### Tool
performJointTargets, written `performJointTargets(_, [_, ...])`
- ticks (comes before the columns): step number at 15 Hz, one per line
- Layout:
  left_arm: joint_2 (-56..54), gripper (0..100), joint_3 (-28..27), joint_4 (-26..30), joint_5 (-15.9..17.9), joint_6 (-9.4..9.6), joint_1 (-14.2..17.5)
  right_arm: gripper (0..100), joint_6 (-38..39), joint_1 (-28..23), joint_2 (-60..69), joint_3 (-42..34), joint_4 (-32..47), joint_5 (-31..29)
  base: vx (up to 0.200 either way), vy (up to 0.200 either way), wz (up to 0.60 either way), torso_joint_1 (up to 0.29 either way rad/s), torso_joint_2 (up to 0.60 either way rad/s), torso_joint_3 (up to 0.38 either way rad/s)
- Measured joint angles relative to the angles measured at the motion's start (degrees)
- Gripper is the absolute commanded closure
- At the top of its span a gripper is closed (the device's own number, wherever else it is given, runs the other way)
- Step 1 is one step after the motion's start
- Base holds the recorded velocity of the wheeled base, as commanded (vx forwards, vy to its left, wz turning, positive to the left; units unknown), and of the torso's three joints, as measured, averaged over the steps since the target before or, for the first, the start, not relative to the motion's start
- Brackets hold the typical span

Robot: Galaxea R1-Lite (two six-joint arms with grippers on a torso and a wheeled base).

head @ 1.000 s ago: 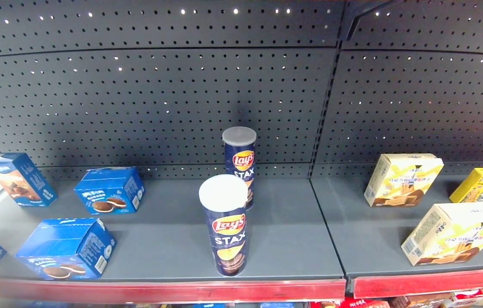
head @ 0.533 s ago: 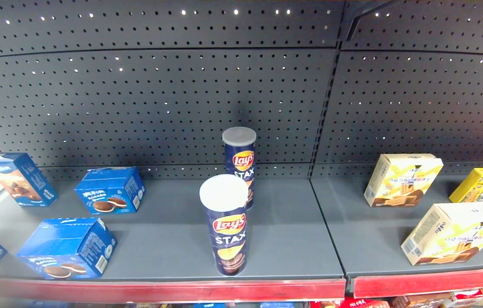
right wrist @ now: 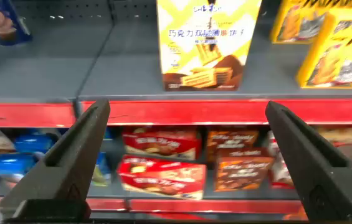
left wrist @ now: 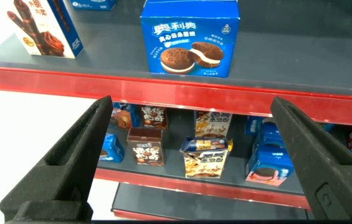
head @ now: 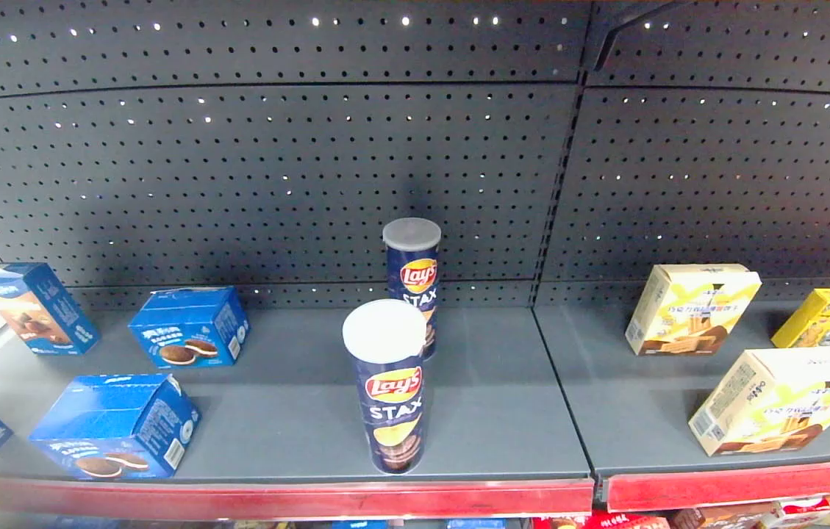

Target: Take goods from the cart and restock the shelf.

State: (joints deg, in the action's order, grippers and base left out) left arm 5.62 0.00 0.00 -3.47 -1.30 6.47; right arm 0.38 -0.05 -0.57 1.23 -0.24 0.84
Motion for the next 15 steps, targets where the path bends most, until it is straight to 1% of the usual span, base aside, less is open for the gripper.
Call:
performJointTargets(1, [0.0,0,0.0,0.0,0.0,0.0,0.0,0,0.0,0.0,0.28,0.0,0.17,-1.63,0.0,0.0,0.0,0.0,0.0,0.0])
performJointTargets(3, [0.0,0,0.0,0.0,0.0,0.0,0.0,0,0.95,-0.02,0.57,-0.11,0.04,-7.64,0.0,0.0,0.0,0.0,0.0,0.0])
performJointTargets(4, [0.0,0,0.0,0.0,0.02,0.0,0.0,0,1.12,-0.06,0.67,-0.16,-0.13,-8.74,0.0,0.0,0.0,0.0,0.0,0.0])
performJointTargets(7, [0.0,0,0.0,0.0,0.0,0.0,0.0,0,1.26,-0.05,0.73,-0.22,-0.05,-9.29,0.0,0.0,0.0,0.0,0.0,0.0])
performJointTargets(9, [0.0,0,0.0,0.0,0.0,0.0,0.0,0,1.04,-0.05,0.71,-0.22,-0.11,-12.06,0.0,0.0,0.0,0.0,0.0,0.0])
performJointTargets(10, [0.0,0,0.0,0.0,0.0,0.0,0.0,0,0.79,-0.13,0.57,-0.2,-0.09,-12.08,0.0,0.0,0.0,0.0,0.0,0.0])
performJointTargets(12, [0.0,0,0.0,0.0,-0.02,0.0,0.0,0,0.74,-0.33,0.39,-0.18,-0.05,-9.22,0.0,0.0,0.0,0.0,0.0,0.0])
performJointTargets(13, [0.0,0,0.0,0.0,0.0,0.0,0.0,0,0.44,-0.35,0.35,-0.22,0.04,-4.5,0.0,0.0,0.0,0.0,0.0,0.0])
performJointTargets(14, [0.0,0,0.0,0.0,0.0,0.0,0.0,0,-0.49,-0.39,0.3,-0.72,0.29,-1.08,0.0,0.0,0.0,0.0,0.0,0.0])
performJointTargets(15, [0.0,0,0.0,0.0,0.02,0.0,0.0,0,-0.71,-0.39,0.27,-0.93,0.29,-0.6,0.0,0.0,0.0,0.0,0.0,0.0])
